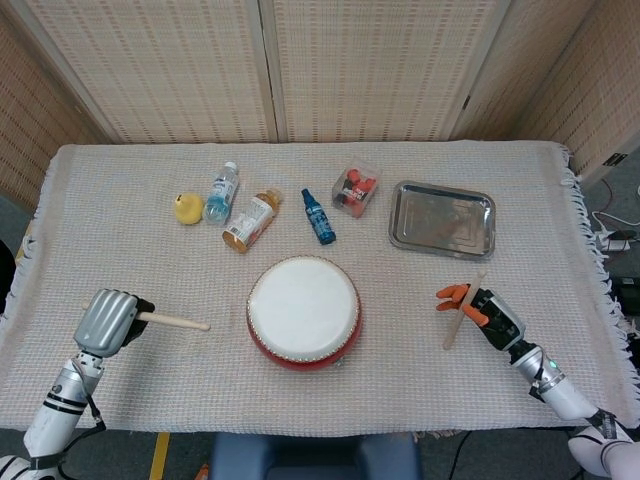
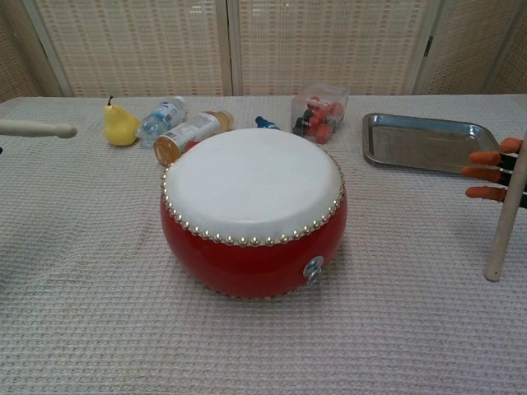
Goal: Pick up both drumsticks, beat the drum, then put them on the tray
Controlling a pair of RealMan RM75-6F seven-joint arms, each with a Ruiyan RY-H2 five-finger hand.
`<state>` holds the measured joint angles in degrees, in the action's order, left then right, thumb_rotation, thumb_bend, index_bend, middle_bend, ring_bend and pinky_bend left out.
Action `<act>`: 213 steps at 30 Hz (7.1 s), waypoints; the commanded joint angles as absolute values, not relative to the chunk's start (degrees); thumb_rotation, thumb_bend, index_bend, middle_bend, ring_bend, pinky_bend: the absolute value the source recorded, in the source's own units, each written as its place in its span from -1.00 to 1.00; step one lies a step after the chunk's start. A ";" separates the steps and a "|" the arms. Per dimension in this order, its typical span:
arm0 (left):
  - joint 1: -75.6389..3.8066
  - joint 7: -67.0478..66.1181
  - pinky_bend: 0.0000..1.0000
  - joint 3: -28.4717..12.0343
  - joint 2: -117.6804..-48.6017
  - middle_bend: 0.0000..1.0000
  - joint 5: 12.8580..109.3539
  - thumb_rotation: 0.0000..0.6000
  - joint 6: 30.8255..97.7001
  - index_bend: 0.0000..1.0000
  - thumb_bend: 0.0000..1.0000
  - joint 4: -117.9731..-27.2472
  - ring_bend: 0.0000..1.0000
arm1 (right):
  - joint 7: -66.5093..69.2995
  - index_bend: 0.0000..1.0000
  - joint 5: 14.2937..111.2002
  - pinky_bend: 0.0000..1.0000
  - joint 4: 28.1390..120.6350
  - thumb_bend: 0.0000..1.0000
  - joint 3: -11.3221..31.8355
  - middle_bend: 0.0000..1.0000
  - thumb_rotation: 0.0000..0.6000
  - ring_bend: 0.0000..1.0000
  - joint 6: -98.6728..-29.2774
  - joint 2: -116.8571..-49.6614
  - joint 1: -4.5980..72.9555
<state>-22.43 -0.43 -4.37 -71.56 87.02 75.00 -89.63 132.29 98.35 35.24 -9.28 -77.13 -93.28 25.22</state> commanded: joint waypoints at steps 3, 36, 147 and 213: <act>-22.38 -0.47 1.00 -4.35 -71.50 1.00 87.07 1.00 75.04 1.00 0.78 -89.73 1.00 | 130.26 0.12 98.90 -0.28 35.82 -0.46 -10.17 -0.22 0.58 -0.45 -76.97 -93.41 25.06; -22.52 -0.25 1.00 -4.16 -71.68 1.00 87.06 1.00 74.34 1.00 0.78 -89.50 1.00 | 122.63 0.74 100.11 0.07 37.03 -0.46 -14.18 0.34 0.57 0.17 -70.89 -95.53 26.29; -35.96 -24.99 1.00 -11.12 -85.77 1.00 69.99 1.00 65.50 1.00 0.75 -90.54 1.00 | -28.09 1.00 61.10 1.00 96.30 0.55 2.89 1.00 1.00 1.00 -47.67 -68.80 57.01; -36.35 -29.11 1.00 -11.42 -86.79 1.00 72.83 1.00 71.91 1.00 0.74 -91.20 1.00 | -24.21 1.00 71.20 1.00 93.45 0.54 3.29 1.00 1.00 1.00 -46.37 -70.24 50.99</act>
<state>-37.16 -31.12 -10.15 -88.98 71.46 69.60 -88.40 -22.25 73.16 95.51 4.89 -48.97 -68.42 50.49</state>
